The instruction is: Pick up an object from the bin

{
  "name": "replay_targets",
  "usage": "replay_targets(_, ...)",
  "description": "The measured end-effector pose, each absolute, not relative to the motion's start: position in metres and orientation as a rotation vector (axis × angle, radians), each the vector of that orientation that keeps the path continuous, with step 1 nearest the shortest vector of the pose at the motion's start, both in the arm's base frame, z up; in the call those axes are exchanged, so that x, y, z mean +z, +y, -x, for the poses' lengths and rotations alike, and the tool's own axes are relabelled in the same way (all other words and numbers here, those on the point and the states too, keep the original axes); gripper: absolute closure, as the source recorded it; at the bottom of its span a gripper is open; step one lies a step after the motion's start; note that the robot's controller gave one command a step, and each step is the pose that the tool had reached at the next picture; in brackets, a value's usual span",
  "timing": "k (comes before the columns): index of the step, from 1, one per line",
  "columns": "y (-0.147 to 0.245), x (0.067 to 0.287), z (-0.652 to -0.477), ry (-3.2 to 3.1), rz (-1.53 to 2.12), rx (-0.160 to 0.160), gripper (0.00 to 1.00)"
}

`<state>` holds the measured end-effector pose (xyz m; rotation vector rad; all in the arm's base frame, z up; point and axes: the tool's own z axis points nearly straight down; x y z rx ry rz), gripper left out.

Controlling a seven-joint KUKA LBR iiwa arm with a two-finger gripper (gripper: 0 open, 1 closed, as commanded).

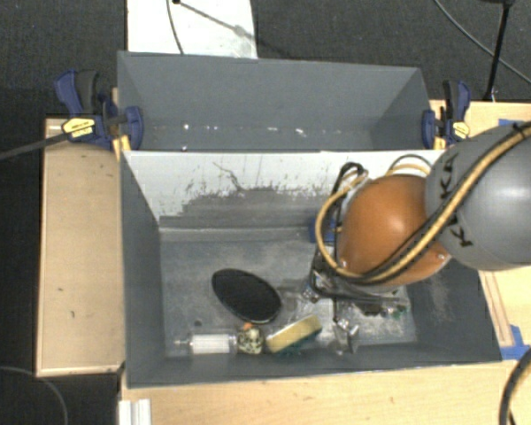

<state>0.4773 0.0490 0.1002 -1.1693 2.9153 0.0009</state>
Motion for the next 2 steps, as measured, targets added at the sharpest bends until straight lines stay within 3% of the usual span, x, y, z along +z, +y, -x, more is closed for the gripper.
replay_targets(1, -0.002, 0.072, -0.480, 3.009, 0.846, -0.003, 0.00)
replay_targets(2, -0.062, 0.072, -0.482, 3.042, 0.723, -0.007, 0.00)
